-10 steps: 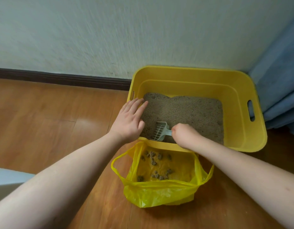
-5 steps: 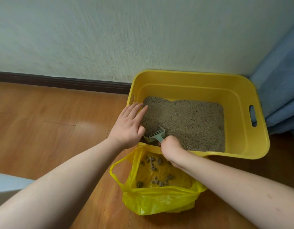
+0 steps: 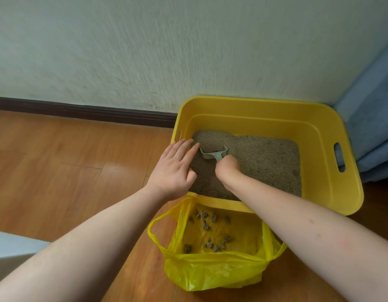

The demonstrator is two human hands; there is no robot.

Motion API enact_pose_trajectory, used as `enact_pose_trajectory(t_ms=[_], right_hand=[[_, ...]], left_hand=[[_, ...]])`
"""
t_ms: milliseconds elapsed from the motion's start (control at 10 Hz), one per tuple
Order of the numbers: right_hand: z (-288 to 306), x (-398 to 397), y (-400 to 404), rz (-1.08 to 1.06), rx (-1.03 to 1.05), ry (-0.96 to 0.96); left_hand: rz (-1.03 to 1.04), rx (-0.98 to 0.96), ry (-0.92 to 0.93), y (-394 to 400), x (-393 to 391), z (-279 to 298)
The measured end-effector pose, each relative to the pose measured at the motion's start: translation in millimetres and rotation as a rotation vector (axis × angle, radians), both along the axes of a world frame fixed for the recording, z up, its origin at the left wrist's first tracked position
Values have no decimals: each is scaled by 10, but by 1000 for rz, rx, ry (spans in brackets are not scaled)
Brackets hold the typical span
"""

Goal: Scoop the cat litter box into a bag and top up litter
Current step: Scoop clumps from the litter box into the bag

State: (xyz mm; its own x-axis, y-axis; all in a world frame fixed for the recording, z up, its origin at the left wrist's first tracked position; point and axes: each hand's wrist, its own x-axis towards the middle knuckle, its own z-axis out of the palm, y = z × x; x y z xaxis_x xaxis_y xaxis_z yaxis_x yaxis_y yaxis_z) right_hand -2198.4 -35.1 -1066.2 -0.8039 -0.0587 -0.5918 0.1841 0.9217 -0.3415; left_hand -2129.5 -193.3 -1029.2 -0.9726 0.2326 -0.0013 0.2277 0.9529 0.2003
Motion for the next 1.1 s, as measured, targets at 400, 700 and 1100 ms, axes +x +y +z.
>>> enact_pose_trajectory(t_ms=[400,700,1100], right_hand=[[-215,-138,-375,494,411,162],[-353,-82,-322,674,507,241],[-214,80,-396,295,172,200]], left_hand=[[1,6,9,0,-24,-6],[0,-20,5,-4,-59,-12],[15,-28,-2,-3,-61,-9]])
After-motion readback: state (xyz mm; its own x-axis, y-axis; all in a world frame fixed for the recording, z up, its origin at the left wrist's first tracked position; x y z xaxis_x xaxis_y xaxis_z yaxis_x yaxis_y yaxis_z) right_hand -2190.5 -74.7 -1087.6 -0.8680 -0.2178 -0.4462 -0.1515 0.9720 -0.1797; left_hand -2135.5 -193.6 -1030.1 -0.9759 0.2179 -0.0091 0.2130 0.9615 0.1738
